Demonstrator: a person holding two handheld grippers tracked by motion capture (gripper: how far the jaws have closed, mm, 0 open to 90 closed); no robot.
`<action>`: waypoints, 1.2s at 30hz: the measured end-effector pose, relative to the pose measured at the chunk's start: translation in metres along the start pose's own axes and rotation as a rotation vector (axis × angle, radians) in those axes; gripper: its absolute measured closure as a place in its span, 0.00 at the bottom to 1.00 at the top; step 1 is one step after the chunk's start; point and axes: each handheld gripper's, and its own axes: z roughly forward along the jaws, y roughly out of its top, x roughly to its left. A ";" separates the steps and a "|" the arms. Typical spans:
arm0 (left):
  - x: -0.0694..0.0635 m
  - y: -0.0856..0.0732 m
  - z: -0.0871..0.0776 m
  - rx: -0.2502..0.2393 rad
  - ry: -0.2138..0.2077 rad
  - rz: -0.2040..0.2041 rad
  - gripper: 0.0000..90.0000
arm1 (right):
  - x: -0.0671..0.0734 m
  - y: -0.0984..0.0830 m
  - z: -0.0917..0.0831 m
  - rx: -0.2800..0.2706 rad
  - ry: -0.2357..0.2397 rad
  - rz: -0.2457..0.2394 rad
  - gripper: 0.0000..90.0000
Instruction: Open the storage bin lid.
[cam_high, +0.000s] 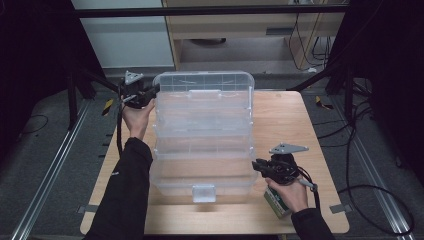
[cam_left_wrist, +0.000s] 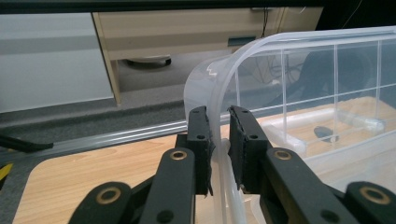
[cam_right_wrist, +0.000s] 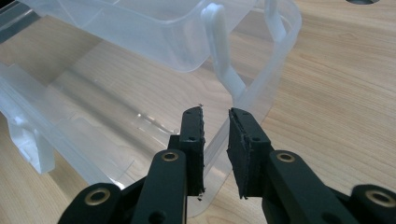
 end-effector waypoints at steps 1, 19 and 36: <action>0.000 0.001 0.002 0.006 0.003 0.002 0.87 | 0.000 0.000 0.000 0.002 0.000 0.001 0.84; 0.004 0.002 0.025 0.057 0.020 -0.010 0.86 | 0.004 0.000 -0.001 0.010 -0.003 -0.011 0.84; 0.007 0.005 0.029 0.064 0.079 0.012 0.70 | 0.004 0.002 -0.001 0.023 -0.004 -0.016 0.85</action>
